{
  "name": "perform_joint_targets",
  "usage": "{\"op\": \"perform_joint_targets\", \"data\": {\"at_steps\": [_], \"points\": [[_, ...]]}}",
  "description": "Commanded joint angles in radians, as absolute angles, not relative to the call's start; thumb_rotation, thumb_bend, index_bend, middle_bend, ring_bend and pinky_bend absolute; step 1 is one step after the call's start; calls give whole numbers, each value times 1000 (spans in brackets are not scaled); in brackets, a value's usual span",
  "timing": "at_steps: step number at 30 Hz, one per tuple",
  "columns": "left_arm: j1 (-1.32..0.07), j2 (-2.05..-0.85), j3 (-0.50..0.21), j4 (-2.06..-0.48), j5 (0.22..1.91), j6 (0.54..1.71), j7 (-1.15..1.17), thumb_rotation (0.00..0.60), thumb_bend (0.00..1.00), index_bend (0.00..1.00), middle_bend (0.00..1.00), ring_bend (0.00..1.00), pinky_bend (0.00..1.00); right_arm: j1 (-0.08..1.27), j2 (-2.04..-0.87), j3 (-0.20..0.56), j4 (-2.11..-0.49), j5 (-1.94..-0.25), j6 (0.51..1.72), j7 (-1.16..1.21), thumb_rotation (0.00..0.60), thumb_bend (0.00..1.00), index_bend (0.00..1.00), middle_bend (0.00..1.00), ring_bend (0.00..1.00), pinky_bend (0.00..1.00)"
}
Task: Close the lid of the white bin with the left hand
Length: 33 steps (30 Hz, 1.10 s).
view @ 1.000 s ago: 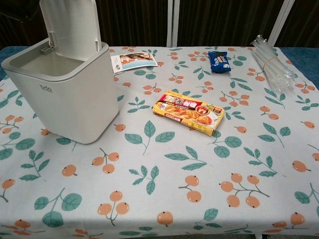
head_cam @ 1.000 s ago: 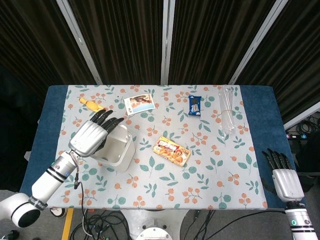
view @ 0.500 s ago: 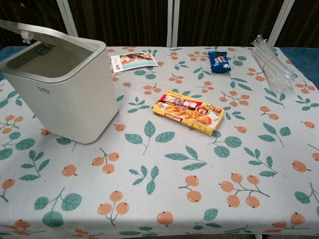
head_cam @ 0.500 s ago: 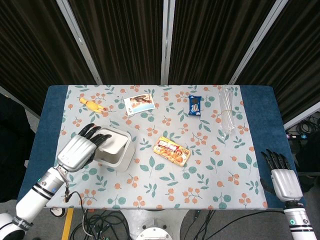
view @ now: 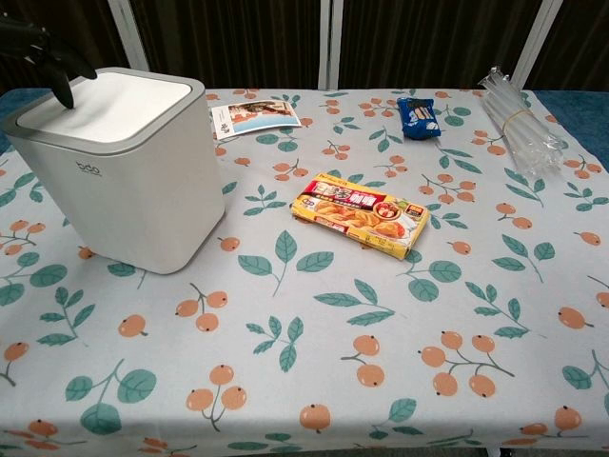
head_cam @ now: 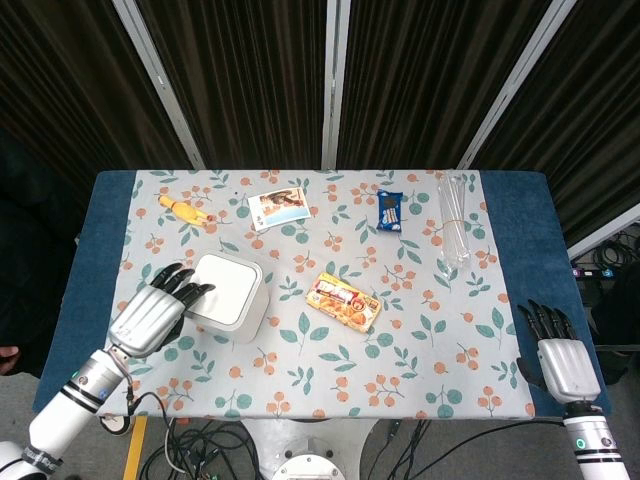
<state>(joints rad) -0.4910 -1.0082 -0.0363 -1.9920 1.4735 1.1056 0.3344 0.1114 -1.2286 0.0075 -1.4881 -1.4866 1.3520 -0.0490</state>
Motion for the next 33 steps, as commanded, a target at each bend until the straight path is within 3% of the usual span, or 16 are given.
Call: {"op": "perform_joint_targets", "data": {"at_steps": [1, 11, 22, 25, 30, 33], "points": [[-487, -1017, -32, -1983, 1477, 1108, 327, 600, 940, 187, 304, 117, 102, 112, -1230, 7, -1487, -1487, 1351, -50, 600, 261, 0, 0, 0, 0], [-475, -1043, -36, -1959, 1497, 1141, 315, 600, 939, 186, 303, 116, 102, 111, -1230, 8, -1484, -1486, 1353, -44, 600, 261, 0, 0, 0, 0], [-312, -1086, -64, -1825, 1622, 1516, 195, 600, 818, 169, 262, 116, 105, 108, -1226, 10, -1481, -1485, 1361, -30, 600, 261, 0, 0, 0, 0], [-238, -1134, -31, -1739, 1616, 1597, 132, 600, 656, 152, 216, 116, 107, 108, -1225, 11, -1482, -1486, 1362, -28, 600, 261, 0, 0, 0, 0], [-138, -1214, 29, -1581, 1566, 1632, 47, 600, 146, 102, 136, 64, 107, 110, -1224, 15, -1489, -1488, 1366, -27, 600, 261, 0, 0, 0, 0], [-109, -1252, 49, -1490, 1566, 1634, 23, 600, 25, 89, 123, 28, 106, 110, -1223, 13, -1495, -1490, 1366, -30, 600, 261, 0, 0, 0, 0]]}}
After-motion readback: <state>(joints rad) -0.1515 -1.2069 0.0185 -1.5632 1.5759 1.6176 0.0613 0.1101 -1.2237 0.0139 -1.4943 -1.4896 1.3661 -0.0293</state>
